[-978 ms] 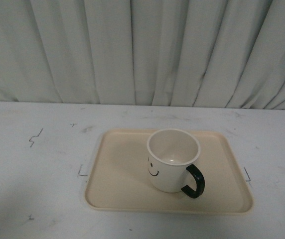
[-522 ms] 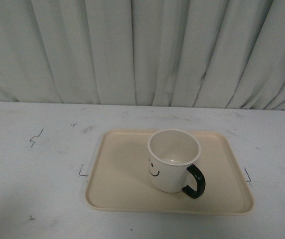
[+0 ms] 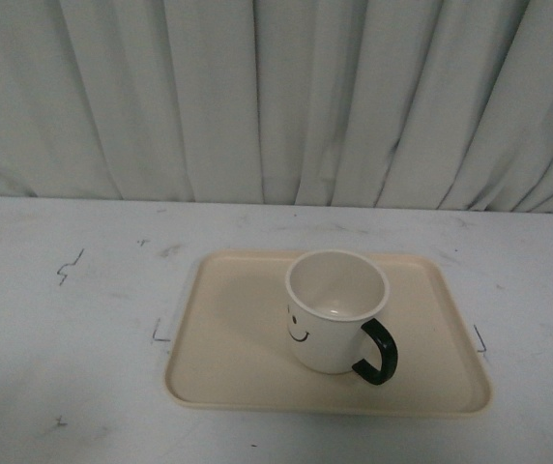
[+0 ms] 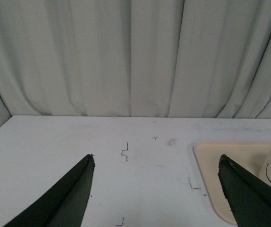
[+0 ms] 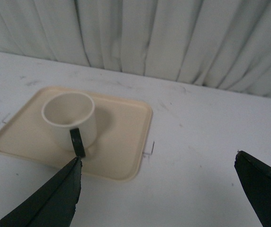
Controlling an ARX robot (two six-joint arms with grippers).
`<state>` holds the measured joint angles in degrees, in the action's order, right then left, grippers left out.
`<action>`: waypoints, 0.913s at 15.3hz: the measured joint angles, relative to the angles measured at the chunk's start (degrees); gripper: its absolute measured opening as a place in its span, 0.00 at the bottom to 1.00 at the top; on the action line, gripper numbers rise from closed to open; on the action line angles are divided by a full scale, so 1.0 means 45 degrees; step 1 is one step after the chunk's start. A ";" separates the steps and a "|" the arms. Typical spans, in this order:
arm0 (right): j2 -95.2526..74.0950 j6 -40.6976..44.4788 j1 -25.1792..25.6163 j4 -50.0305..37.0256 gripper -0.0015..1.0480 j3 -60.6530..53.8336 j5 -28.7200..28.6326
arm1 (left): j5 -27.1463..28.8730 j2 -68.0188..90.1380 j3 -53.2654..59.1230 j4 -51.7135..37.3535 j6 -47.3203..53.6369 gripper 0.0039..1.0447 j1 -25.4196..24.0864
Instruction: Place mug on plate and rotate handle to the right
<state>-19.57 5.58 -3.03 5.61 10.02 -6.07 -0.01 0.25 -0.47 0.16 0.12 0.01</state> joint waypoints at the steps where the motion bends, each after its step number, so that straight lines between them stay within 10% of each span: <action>1: -0.1462 0.0257 -0.0389 -0.0670 0.94 0.0879 0.0010 | 0.0005 0.0000 0.0000 0.0015 0.0000 0.88 0.0000; 14: -1.8408 -0.2351 -0.3274 0.1996 0.94 1.2046 0.1059 | 0.0000 0.0000 0.0000 0.0005 0.0005 0.94 0.0000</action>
<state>-102.41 -4.99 -17.76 14.59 64.23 -1.30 -0.01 0.25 -0.47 0.19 0.14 0.01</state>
